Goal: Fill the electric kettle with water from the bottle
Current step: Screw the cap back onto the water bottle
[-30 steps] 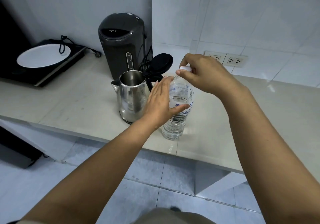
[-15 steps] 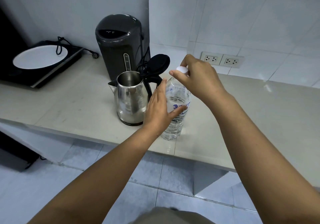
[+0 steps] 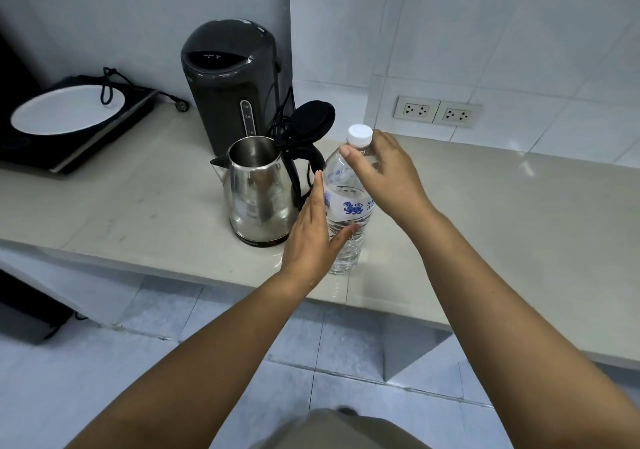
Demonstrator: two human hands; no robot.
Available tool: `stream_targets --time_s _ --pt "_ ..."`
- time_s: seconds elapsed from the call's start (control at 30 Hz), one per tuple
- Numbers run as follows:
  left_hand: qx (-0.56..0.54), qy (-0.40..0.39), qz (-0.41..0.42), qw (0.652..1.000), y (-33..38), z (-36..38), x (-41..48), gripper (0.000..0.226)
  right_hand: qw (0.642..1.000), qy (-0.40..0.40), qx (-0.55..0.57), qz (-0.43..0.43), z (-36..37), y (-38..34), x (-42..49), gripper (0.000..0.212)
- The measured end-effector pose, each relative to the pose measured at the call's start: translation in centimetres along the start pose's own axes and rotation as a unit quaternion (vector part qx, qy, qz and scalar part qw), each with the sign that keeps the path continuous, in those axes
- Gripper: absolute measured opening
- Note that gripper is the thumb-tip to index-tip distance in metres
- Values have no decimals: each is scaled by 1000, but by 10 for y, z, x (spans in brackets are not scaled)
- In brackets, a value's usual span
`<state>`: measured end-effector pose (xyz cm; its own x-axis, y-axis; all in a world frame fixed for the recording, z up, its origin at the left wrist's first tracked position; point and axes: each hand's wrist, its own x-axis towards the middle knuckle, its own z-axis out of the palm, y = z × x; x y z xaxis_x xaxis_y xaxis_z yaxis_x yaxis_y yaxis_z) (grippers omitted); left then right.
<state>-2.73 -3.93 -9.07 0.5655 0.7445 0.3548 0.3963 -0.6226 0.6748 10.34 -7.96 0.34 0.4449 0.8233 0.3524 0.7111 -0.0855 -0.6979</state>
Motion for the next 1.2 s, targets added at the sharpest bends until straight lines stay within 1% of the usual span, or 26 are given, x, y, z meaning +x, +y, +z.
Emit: stream_targets --time_s 0.1,0.27,0.37,0.47,0.57,0.77,1.0,1.2 --pt "3 -3 -3 1000 -2 2 -2 100 997 4 64 33 6 0 -4 35" --pt "9 -16 -10 1000 -4 6 -9 95 988 39 138 57 12 -2 -9 28" --pt "5 -31 -8 999 -3 8 -13 92 984 60 157 54 13 -2 -15 27" --pt "7 -47 21 999 1 9 -12 91 980 94 167 51 9 1 -22 28" --pt "20 -63 46 997 7 15 -6 92 972 137 180 66 0 6 -27 28" --pt "8 -91 78 993 33 43 15 89 962 189 174 88 -35 25 -15 27" --pt "11 -116 118 986 68 89 62 87 964 211 131 91 -85 73 21 27" --pt "10 -147 120 982 90 139 113 84 964 217 117 98 -118 129 65 31"
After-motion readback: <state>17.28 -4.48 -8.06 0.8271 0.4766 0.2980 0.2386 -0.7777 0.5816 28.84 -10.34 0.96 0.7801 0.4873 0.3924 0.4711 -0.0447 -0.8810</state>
